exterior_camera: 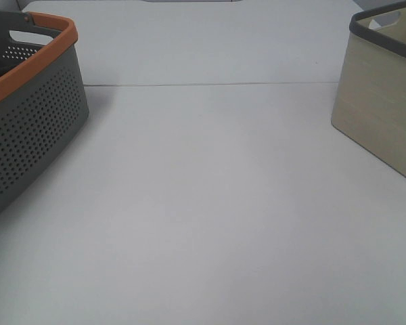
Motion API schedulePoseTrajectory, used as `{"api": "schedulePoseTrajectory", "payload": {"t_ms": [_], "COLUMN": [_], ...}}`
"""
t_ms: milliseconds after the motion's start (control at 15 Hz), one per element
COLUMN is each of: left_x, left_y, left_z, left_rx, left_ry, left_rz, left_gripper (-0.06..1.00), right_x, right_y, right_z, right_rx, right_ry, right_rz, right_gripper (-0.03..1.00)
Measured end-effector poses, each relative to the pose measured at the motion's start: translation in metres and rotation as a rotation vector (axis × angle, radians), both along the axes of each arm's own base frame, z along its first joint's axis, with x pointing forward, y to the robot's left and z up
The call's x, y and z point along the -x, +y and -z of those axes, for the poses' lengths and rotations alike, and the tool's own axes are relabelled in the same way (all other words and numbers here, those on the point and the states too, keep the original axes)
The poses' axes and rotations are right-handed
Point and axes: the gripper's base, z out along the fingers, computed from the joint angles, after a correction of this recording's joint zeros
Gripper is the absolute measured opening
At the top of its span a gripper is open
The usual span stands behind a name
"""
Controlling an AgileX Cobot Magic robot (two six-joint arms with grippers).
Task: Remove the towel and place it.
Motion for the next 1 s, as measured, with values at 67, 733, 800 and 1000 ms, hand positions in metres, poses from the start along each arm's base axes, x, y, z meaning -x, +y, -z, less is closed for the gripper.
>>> {"api": "schedulePoseTrajectory", "payload": {"t_ms": [67, 733, 800, 1000], "left_x": [0.010, 0.058, 0.063, 0.082], "left_y": [-0.002, -0.016, -0.018, -0.024], "left_z": [-0.040, -0.178, -0.183, -0.199], "left_rx": [0.007, 0.066, 0.080, 0.104], "left_ry": [-0.052, -0.473, -0.489, -0.541], "left_rz": [-0.023, -0.050, -0.044, -0.030], "left_gripper": [0.00, 0.00, 0.00, 0.00], "right_x": [0.000, 0.000, 0.000, 0.000], "right_y": [0.000, 0.000, 0.000, 0.000], "right_z": [0.000, 0.000, 0.000, 0.000], "right_rx": [0.000, 0.000, 0.000, 0.000], "right_ry": [0.000, 0.000, 0.000, 0.000], "right_rz": [0.000, 0.000, 0.000, 0.000], "right_gripper": [0.73, 0.73, 0.73, 0.73]}}
